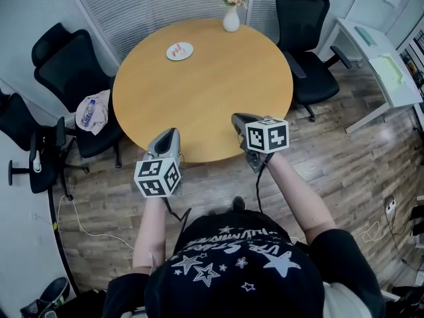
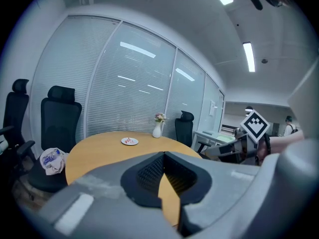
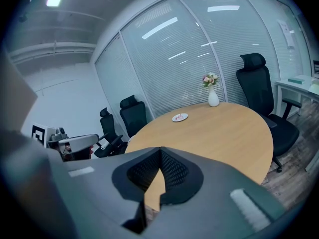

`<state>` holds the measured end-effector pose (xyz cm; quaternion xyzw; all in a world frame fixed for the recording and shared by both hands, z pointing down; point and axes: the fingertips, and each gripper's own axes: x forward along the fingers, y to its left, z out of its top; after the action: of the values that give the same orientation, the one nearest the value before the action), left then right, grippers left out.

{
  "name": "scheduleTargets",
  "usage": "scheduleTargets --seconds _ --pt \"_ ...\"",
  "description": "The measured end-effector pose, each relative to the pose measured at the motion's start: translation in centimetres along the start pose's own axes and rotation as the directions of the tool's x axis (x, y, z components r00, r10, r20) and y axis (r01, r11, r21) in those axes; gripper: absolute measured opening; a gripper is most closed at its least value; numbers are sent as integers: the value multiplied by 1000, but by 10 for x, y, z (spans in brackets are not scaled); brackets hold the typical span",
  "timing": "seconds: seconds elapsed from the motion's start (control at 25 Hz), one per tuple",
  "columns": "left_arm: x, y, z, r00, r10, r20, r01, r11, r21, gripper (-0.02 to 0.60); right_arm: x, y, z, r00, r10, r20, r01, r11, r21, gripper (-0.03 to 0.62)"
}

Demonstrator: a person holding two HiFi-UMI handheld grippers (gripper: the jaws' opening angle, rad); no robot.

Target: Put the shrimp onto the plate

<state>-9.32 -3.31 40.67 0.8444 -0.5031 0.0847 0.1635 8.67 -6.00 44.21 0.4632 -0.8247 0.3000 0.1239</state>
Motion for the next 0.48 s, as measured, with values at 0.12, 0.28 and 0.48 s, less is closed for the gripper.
scheduleTargets --seconds 0.12,0.28,0.48 --pt "-12 6 -7 1000 -10 0 10 1000 -12 2 -4 14 -8 1000 -13 2 13 1000 -12 0" --pt "-26 9 -11 1000 -28 3 28 999 -19 2 -11 28 -14 999 -34 9 34 999 -13 0" --pt "-49 16 -23 999 -44 0 44 999 -32 2 -19 52 -27 999 -48 17 48 998 -33 0"
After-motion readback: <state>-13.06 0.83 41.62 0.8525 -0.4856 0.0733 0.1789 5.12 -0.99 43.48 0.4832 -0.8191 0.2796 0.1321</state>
